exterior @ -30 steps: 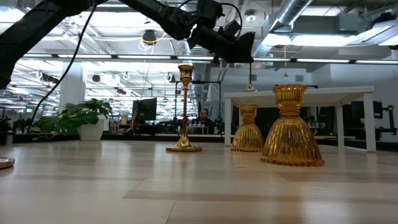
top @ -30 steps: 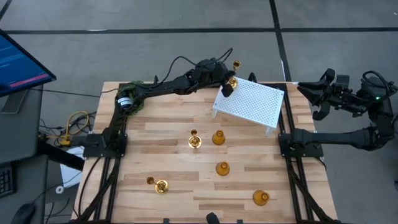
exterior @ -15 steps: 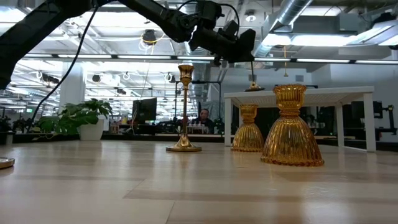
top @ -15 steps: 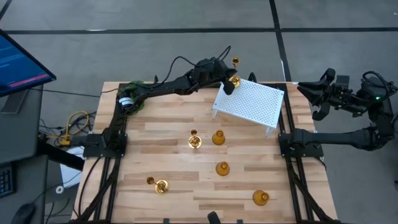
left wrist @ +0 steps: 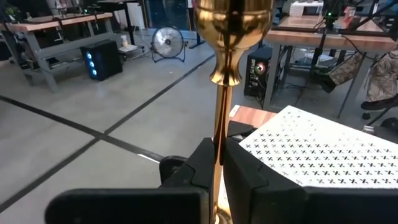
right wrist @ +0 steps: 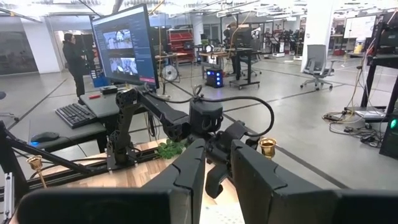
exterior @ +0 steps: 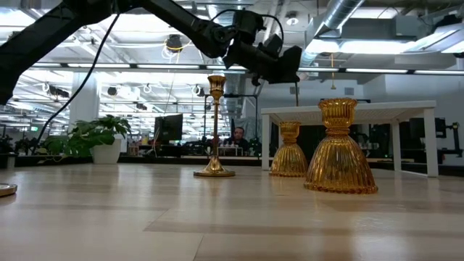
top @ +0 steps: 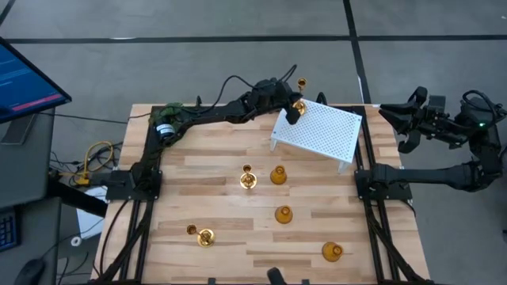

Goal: Pick & Place candle stick holders
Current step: Put the top gold candle holder on the shelf, then put the bottom gold candle holder on the shelf aligned with the other gold candle holder

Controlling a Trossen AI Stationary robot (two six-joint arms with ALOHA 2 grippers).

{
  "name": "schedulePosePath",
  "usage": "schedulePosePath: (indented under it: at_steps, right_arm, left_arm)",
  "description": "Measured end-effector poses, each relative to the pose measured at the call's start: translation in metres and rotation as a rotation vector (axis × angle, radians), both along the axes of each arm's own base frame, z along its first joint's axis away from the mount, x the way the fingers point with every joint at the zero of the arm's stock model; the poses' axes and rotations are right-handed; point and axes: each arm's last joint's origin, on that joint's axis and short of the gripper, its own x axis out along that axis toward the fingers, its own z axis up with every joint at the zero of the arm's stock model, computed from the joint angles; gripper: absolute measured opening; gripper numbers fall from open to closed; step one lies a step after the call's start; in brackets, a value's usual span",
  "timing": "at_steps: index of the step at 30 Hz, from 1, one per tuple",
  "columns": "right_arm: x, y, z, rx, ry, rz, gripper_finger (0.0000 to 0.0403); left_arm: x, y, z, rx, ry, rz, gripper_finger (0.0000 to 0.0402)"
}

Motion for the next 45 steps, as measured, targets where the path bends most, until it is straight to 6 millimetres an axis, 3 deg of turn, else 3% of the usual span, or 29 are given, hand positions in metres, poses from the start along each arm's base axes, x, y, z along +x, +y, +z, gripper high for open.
schedulePosePath:
  at_steps: [20,27,31,33,37,40,45]
  right_arm:
    - [0.0,0.0,0.0,0.002,-0.001,-0.001,0.0071]
    - [0.0,0.0,0.0,0.003,-0.001,0.0,0.0071]
    - [0.0,0.0,0.0,0.002,-0.001,0.001,0.0071]
    - [0.0,0.0,0.0,0.002,-0.001,0.001,0.0071]
    - [0.0,0.0,0.0,0.003,-0.001,0.002,0.0071]
    - [0.0,0.0,0.0,0.002,-0.001,0.002,0.0071]
    - [0.0,0.0,0.0,0.002,-0.001,0.002,0.0071]
  left_arm:
    - [-0.002,-0.001,0.002,0.057,0.043,0.004,0.0078]
    - [-0.006,-0.003,0.005,0.112,0.11,0.005,0.0108]
    - [-0.016,-0.007,0.009,0.152,0.239,0.02,0.0129]
    - [-0.026,-0.01,0.019,0.15,0.268,0.037,0.0138]
    - [-0.061,-0.027,0.06,0.148,0.261,0.045,0.0148]
    - [-0.097,-0.05,0.094,0.151,0.264,0.059,0.0149]
    - [-0.173,-0.101,0.139,0.149,0.308,0.095,0.0148]
